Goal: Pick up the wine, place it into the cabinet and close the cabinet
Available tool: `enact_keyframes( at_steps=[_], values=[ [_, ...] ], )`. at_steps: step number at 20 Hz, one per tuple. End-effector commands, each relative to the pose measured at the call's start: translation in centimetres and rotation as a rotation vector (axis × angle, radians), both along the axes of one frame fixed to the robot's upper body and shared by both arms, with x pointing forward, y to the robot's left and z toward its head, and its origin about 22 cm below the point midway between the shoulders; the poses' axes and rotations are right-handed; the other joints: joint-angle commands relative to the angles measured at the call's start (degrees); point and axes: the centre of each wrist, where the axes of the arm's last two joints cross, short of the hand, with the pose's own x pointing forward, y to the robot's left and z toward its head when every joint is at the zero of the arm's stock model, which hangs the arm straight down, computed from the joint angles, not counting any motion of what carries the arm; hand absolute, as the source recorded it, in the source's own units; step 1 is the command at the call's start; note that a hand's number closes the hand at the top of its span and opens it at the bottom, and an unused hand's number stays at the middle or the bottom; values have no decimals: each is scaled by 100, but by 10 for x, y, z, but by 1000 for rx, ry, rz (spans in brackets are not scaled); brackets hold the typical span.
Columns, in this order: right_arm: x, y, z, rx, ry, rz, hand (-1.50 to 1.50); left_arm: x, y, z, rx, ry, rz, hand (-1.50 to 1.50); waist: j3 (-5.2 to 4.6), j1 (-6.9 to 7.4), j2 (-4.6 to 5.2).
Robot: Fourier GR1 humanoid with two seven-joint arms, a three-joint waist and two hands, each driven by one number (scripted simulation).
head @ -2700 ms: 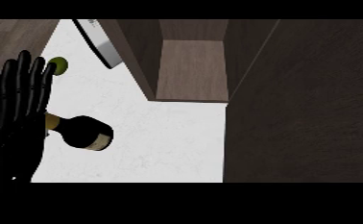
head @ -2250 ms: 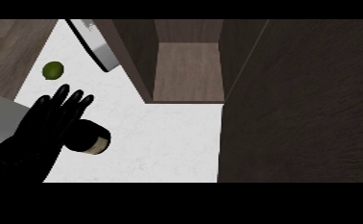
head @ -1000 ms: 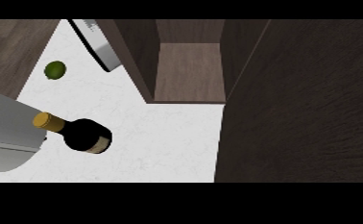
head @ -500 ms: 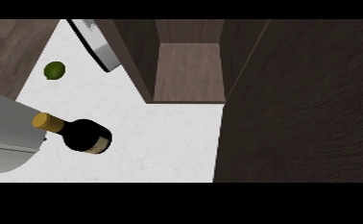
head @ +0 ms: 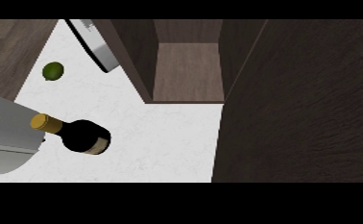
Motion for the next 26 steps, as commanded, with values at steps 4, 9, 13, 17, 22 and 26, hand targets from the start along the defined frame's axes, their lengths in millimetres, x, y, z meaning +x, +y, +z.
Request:
enact_keyframes(
  at_steps=[4, 9, 13, 17, 22, 26],
  values=[
    [-5, -4, 12, 35, -45, 2, -150, 11, 12, -15, 35, 4, 122, -150, 1, 17, 5],
    [-10, 9, 1, 34, -41, 30, -150, 54, 32, -46, 73, 47, 183, -150, -1, -42, 13],
    [-29, 4, 16, 22, -28, 23, -150, 52, 30, -71, 96, 69, 196, -150, -3, -19, 2],
    [-2, 12, 20, 31, -42, 27, -150, 76, 46, -86, 104, 78, 212, -150, -4, 2, 11],
    [-9, -4, -3, 10, -31, 27, -150, 96, 44, -114, 149, 126, 197, -150, 2, -29, 12],
    [-21, 5, 16, 41, -26, 24, -150, 106, 46, -134, 178, 155, 203, -150, -2, -22, 7]
  ],
)
